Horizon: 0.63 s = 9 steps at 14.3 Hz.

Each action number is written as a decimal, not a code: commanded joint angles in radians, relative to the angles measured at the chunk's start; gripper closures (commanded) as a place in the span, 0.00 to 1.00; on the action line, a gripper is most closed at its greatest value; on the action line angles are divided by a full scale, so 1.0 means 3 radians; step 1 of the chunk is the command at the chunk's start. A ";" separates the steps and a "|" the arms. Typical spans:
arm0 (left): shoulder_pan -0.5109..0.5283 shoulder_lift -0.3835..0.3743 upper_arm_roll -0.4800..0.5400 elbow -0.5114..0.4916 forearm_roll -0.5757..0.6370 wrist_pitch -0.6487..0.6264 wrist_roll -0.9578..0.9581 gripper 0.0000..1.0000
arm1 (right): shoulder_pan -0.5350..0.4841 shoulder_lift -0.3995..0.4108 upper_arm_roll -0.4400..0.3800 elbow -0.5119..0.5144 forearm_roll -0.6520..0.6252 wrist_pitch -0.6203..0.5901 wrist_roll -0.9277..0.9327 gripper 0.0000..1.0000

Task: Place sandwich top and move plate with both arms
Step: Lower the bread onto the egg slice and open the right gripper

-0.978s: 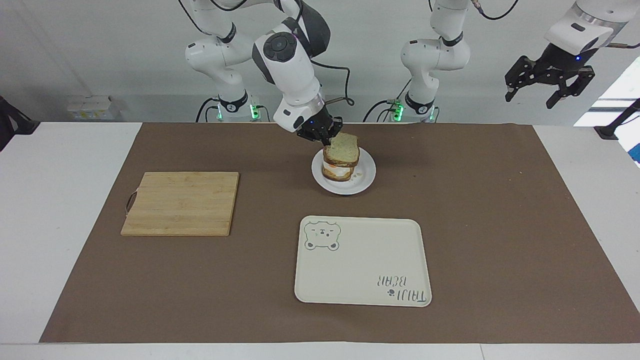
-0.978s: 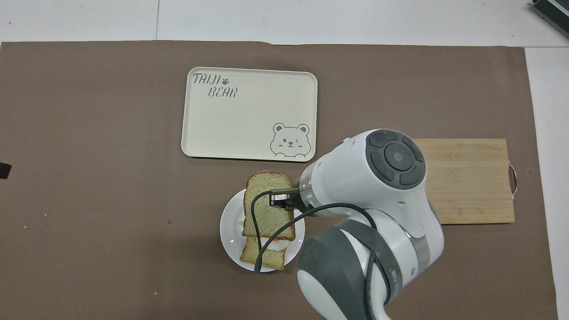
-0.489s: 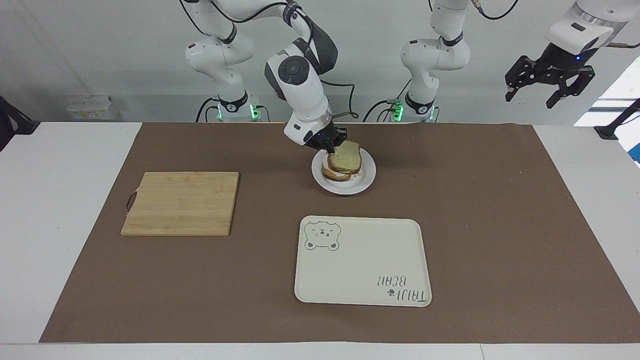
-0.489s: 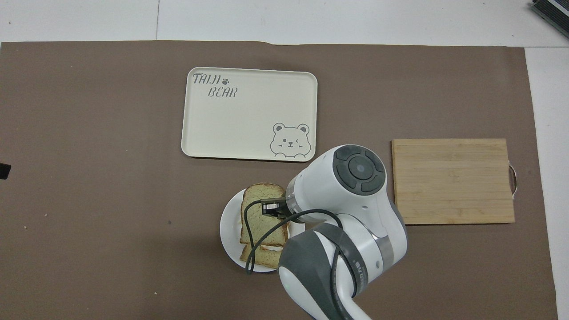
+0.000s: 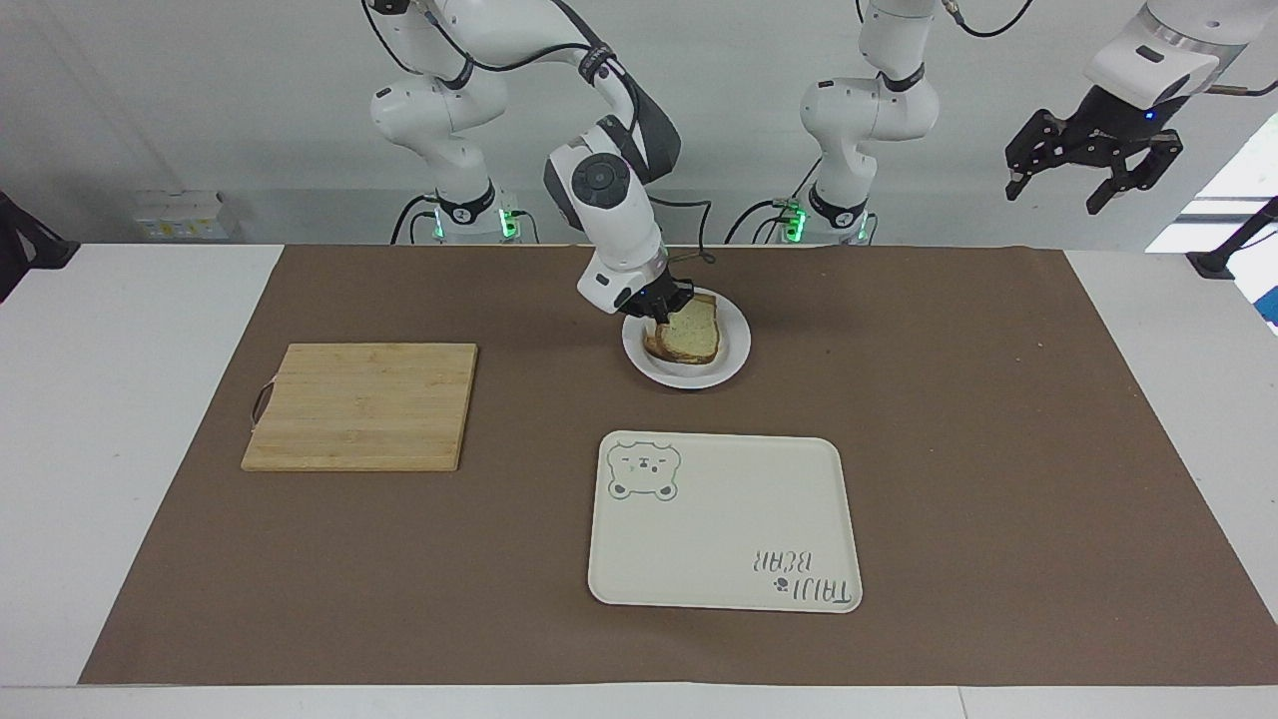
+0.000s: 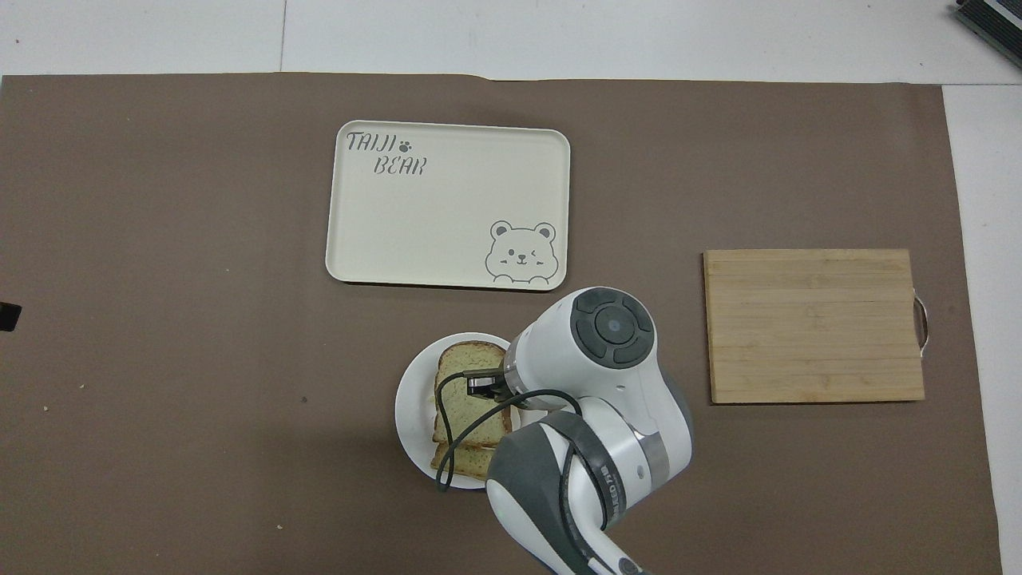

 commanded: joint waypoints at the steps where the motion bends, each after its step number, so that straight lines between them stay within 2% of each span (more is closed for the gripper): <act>1: 0.0026 -0.0114 -0.0015 -0.0147 0.0001 -0.0001 -0.0001 0.00 | 0.0035 0.0083 -0.0004 -0.0020 0.0092 0.0148 -0.0038 1.00; 3: 0.0026 -0.0134 -0.0015 -0.0168 0.0001 0.0010 -0.0001 0.00 | 0.0045 0.0093 -0.0009 -0.0025 0.0092 0.0148 -0.0043 1.00; 4: 0.0026 -0.0134 -0.0015 -0.0168 0.0001 0.0005 -0.0001 0.00 | 0.0045 0.0098 -0.0009 -0.0041 0.0092 0.0143 -0.0038 0.84; 6: 0.0026 -0.0134 -0.0015 -0.0168 0.0001 0.0010 -0.0001 0.00 | 0.0045 0.0129 -0.0009 -0.0077 0.0092 0.0153 -0.0043 0.24; 7: 0.0026 -0.0134 -0.0015 -0.0168 0.0001 0.0010 -0.0001 0.00 | 0.0045 0.0129 -0.0009 -0.0077 0.0062 0.0148 -0.0023 0.00; 9: 0.0026 -0.0134 -0.0015 -0.0168 0.0001 0.0005 -0.0001 0.00 | 0.0050 0.0134 -0.0009 -0.0046 0.0026 0.0148 -0.0023 0.00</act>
